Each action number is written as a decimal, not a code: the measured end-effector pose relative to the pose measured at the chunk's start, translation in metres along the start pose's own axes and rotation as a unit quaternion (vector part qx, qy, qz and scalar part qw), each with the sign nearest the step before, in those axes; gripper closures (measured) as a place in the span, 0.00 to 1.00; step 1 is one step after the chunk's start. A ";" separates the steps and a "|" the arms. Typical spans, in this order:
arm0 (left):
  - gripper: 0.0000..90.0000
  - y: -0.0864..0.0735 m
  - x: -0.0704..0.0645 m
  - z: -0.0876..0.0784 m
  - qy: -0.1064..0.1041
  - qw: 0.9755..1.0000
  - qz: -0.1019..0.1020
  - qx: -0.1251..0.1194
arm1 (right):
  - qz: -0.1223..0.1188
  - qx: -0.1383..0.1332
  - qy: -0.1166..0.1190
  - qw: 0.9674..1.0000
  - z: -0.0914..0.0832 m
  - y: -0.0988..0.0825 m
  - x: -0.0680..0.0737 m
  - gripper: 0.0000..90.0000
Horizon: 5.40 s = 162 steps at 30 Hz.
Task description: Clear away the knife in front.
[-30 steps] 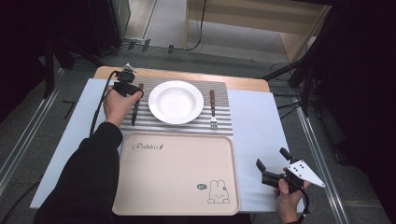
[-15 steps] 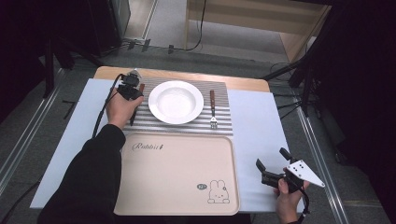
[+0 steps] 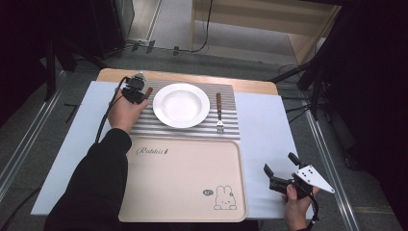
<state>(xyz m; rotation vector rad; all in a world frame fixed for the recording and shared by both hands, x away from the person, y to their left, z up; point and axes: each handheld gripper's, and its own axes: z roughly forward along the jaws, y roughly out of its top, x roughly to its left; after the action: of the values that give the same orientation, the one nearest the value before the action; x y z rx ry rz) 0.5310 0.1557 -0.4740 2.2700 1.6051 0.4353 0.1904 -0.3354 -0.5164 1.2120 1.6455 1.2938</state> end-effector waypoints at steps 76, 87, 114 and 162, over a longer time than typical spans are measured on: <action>0.85 -0.078 -0.016 -0.092 -0.134 0.987 0.046 -0.072 | -0.014 0.006 0.002 1.000 0.003 0.001 0.002 0.00; 0.85 -0.095 -0.027 -0.101 -0.139 0.985 0.058 -0.081 | -0.010 0.003 0.002 1.000 0.002 0.001 0.002 0.00; 0.85 -0.137 -0.047 -0.115 -0.168 0.980 0.064 -0.090 | -0.013 0.004 0.002 1.000 0.002 0.001 0.002 0.00; 0.85 -0.205 -0.061 -0.111 -0.190 0.978 0.037 -0.072 | -0.014 0.006 -0.001 1.000 0.003 0.001 0.003 0.00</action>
<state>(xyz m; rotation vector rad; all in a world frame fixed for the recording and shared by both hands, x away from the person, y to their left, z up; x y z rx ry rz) 0.2907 0.1723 -0.4660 2.1486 1.2605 0.1165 0.1925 -0.3316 -0.5163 1.1928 1.6658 1.2659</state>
